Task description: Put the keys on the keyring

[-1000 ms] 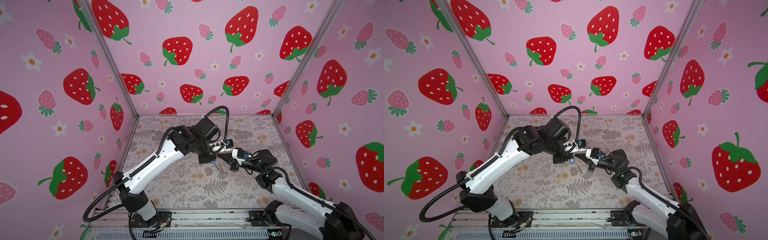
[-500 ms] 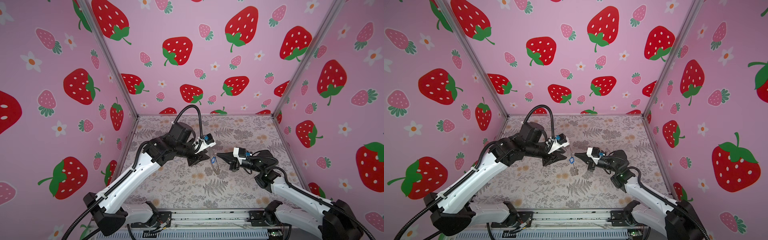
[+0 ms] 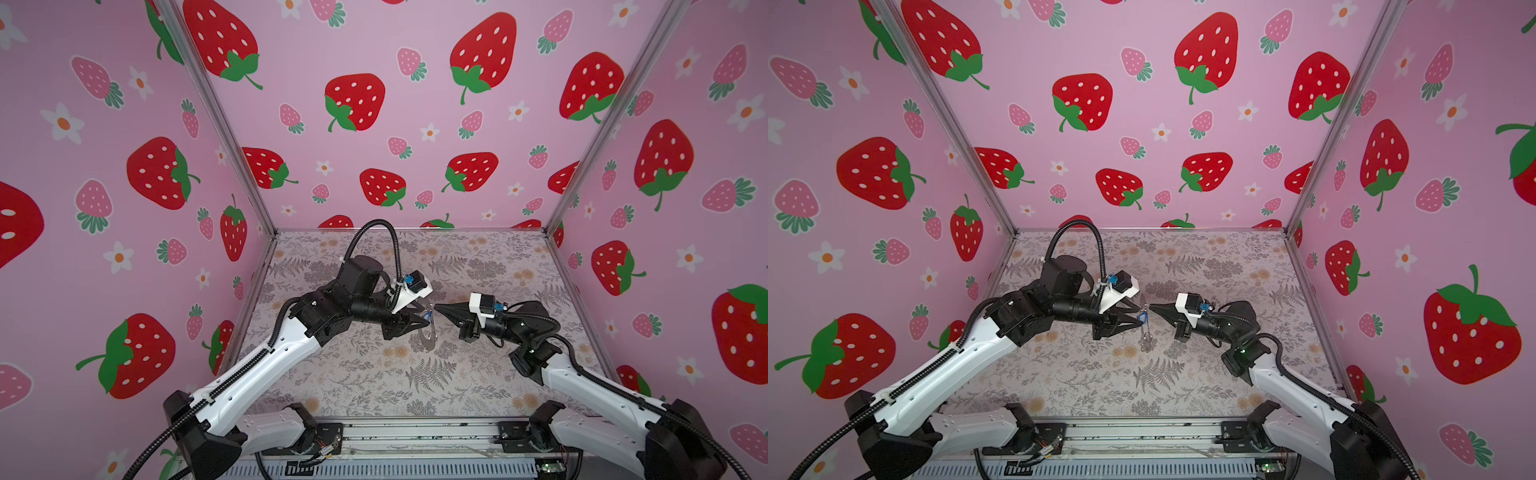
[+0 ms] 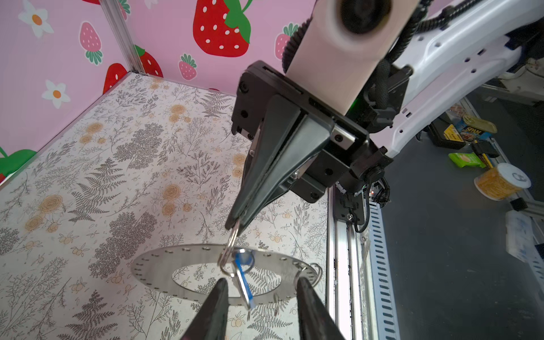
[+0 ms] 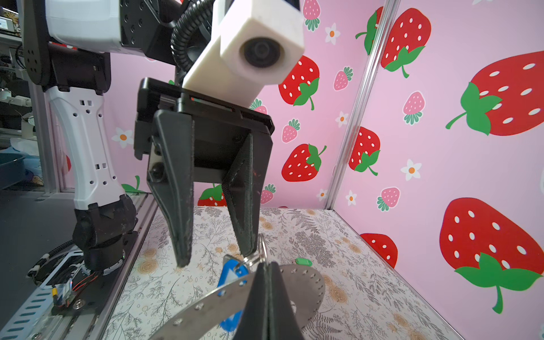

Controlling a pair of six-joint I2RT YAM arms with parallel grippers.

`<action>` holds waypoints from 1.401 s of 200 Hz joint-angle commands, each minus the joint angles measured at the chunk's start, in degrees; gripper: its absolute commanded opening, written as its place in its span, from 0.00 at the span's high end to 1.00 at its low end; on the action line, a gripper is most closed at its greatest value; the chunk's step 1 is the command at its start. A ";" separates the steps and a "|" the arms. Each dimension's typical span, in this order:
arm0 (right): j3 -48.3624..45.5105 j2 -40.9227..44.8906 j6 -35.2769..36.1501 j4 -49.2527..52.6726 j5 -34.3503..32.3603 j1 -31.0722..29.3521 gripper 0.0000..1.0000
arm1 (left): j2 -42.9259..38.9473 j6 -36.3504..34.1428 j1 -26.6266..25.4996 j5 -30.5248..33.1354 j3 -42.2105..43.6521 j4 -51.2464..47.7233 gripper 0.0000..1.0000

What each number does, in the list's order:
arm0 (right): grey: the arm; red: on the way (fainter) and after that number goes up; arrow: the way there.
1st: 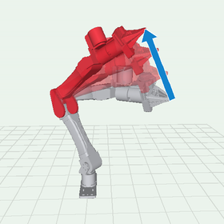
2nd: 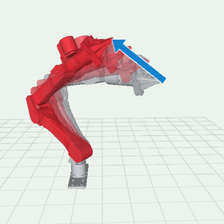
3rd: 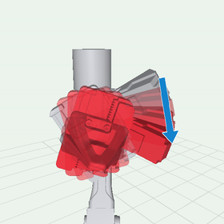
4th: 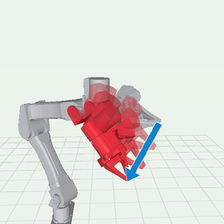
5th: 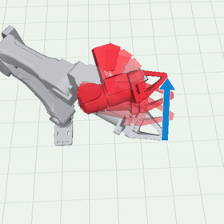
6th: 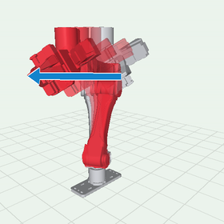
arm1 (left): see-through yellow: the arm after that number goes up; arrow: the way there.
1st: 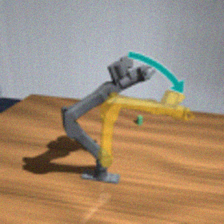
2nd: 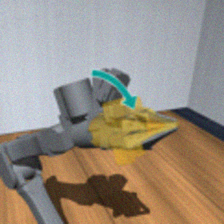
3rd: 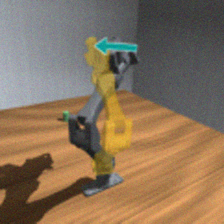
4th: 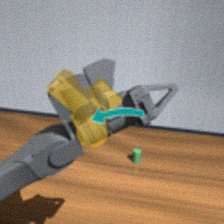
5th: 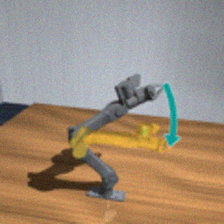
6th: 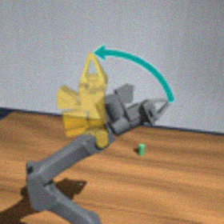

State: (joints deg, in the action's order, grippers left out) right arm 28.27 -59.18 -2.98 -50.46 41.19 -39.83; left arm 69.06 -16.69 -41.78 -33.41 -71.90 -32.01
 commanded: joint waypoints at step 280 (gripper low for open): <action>-0.63 1.64 -2.38 -7.17 1.00 0.63 1.00 | 9.86 -13.63 -1.38 -6.69 -10.47 -12.37 1.00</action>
State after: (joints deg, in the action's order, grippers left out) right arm 27.81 -58.81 -4.67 -53.47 42.50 -39.59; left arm 78.30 -27.79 -43.27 -35.00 -79.68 -40.34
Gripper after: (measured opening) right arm 0.044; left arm 0.078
